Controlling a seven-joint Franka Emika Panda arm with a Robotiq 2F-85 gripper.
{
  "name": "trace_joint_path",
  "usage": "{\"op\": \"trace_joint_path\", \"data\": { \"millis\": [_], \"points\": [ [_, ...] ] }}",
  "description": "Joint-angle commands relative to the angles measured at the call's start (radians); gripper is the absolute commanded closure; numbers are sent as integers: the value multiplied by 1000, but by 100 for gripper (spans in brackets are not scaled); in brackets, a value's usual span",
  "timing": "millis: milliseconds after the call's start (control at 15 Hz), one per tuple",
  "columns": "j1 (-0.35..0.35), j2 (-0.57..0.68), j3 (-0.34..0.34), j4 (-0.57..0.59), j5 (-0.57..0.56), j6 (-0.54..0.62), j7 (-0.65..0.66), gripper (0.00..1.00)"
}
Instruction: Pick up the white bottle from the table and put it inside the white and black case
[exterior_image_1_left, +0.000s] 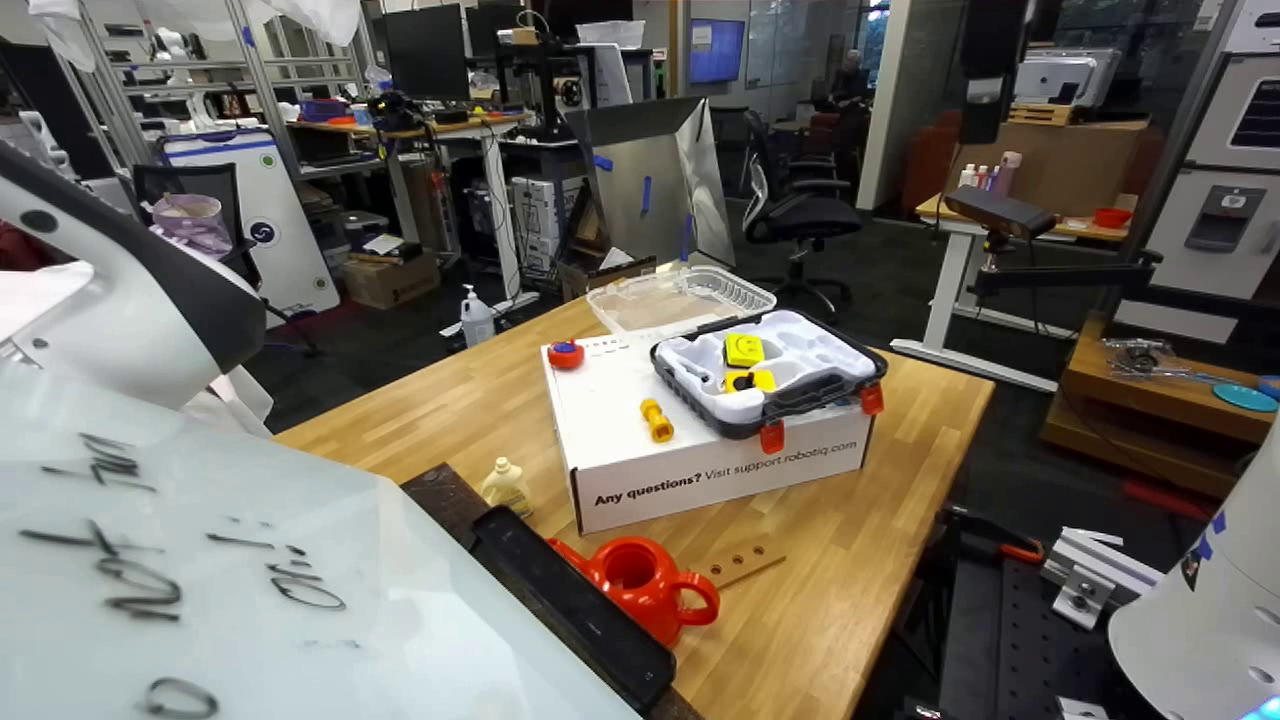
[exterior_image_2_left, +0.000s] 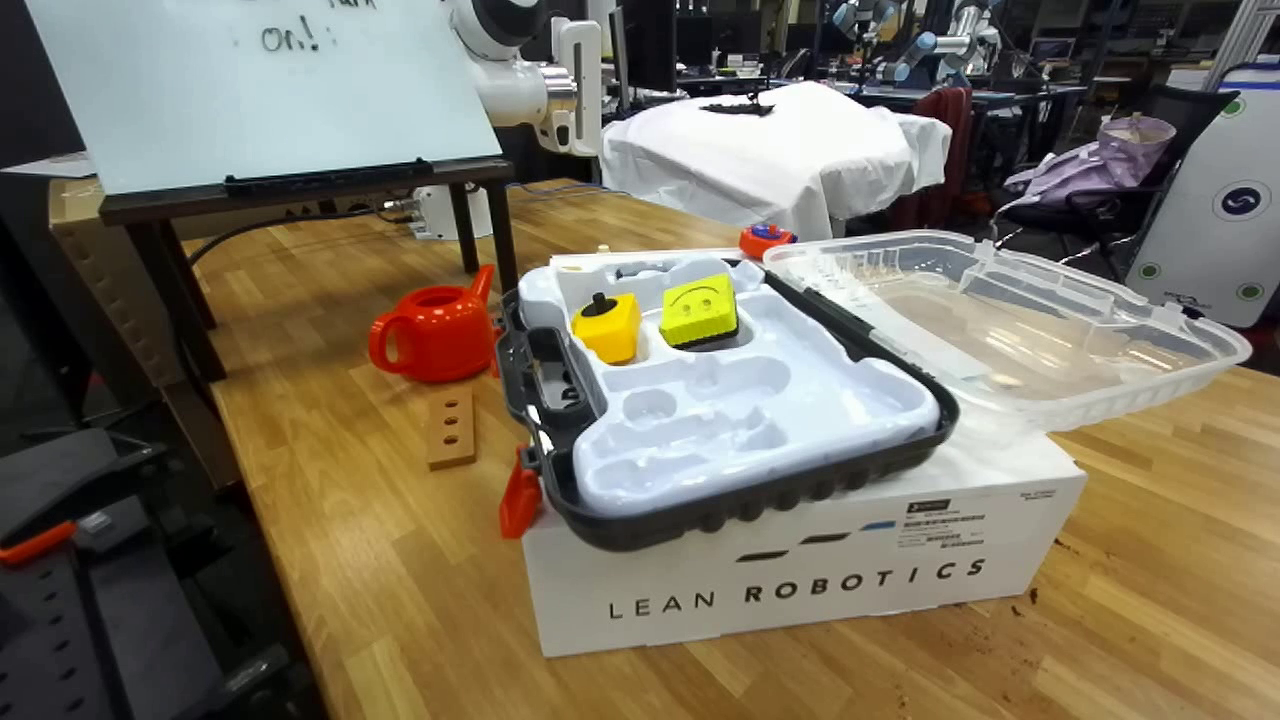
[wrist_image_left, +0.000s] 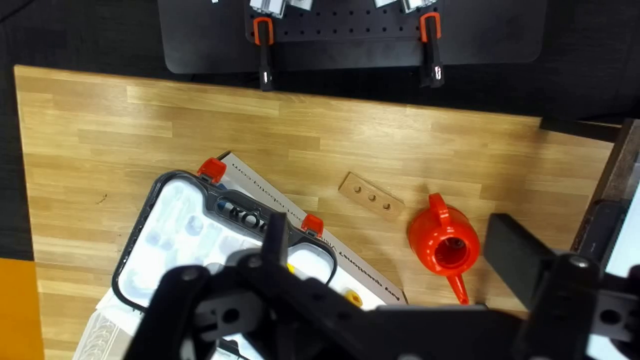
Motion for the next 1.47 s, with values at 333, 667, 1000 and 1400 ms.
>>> {"op": "trace_joint_path", "data": {
  "millis": [333,667,1000,1400],
  "points": [
    [45,117,11,44,51,82,-34,0],
    [56,183,32,63,45,151,-22,0],
    [59,233,35,101,44,154,-23,0],
    [69,242,26,104,73,176,-35,0]
  ]
}}
